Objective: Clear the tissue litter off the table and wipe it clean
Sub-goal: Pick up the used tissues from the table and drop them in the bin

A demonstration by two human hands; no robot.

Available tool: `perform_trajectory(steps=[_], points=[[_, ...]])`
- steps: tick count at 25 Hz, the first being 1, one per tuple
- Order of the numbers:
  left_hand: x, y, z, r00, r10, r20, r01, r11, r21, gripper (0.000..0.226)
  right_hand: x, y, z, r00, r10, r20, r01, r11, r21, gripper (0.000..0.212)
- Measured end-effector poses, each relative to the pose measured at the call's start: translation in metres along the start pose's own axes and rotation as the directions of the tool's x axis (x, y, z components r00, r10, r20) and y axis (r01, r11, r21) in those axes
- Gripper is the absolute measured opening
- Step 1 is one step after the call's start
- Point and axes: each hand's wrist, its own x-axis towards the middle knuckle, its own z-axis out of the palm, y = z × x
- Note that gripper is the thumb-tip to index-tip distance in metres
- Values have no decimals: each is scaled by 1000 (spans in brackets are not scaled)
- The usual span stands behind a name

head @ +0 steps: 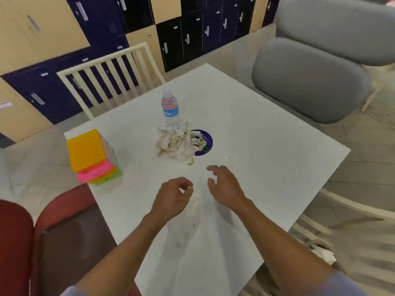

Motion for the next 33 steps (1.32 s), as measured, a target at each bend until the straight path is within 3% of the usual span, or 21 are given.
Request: perform_trajectory(steps=[5,8,11,14,16,19,21,23,26,28,31,33], points=[[24,-48,-41,998,-52,-18,51,997,-50,9,78,-29,41,995,-73,68,81,989,-122,51],[35,-65,-55,996,-86,-19,84,991,-105,8,108,-37,60,994,-37,103,58,978,-202,56],[42,-76,-62,991,-137,6,136,972,-191,8,114,-38,72,999,-2,45,14,965,-260,40],[49,-81,-64,991,-126,37,131,952,-277,11,91,-46,80,998,21,-57,-25,998,-66,18],[52,-81,-62,990,-90,105,125,907,-403,23,67,-61,82,991,110,-70,-95,977,192,9],[56,-78,-58,969,-23,245,174,766,-618,47,36,-87,78,989,140,55,-145,796,588,10],[60,-79,-57,976,-9,215,151,744,-651,36,36,-94,74,974,102,203,-220,642,735,15],[65,-78,-59,989,-83,121,141,770,-622,21,52,-92,70,953,95,287,-287,580,763,21],[72,-80,-61,985,-171,34,152,753,-640,15,92,-81,66,983,180,29,-167,826,539,13],[74,-83,-63,982,-191,7,147,733,-664,13,120,-81,62,990,117,-76,-85,937,339,21],[73,-87,-67,974,-226,-10,157,707,-690,10,151,-90,66,999,-34,23,33,999,33,56],[71,-89,-69,971,-238,-8,165,697,-698,10,164,-95,73,995,-57,81,67,990,-124,55]])
